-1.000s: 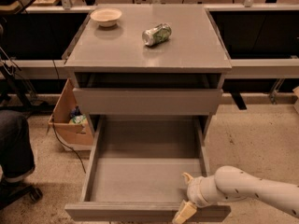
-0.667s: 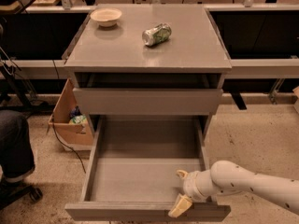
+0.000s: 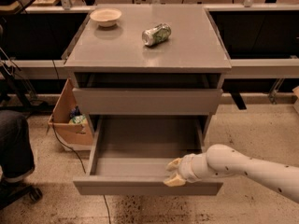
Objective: Close middle drawer
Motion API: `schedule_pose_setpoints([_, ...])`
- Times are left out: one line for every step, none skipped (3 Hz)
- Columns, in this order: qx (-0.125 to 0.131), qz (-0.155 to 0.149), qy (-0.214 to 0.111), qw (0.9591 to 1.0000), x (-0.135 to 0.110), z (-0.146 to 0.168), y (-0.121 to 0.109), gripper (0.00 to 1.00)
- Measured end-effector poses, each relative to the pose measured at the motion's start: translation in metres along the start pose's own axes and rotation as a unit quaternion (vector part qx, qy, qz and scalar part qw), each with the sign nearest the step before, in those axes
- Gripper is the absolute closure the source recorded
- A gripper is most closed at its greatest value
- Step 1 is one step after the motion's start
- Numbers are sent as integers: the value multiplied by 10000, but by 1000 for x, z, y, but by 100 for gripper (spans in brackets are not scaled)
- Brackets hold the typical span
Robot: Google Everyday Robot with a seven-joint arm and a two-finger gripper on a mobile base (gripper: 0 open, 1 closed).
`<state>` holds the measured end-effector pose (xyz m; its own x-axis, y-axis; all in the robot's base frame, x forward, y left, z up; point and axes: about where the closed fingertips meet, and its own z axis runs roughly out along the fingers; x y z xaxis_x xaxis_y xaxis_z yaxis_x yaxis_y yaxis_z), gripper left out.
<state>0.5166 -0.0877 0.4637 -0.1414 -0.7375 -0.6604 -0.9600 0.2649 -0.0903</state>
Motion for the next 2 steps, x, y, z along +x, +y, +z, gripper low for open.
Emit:
schedule_pose_setpoints([60,-89,-124,9999,-11,0,-8,77])
schedule_pose_setpoints([67,-103,-188,9997,-14,-4,-7,55])
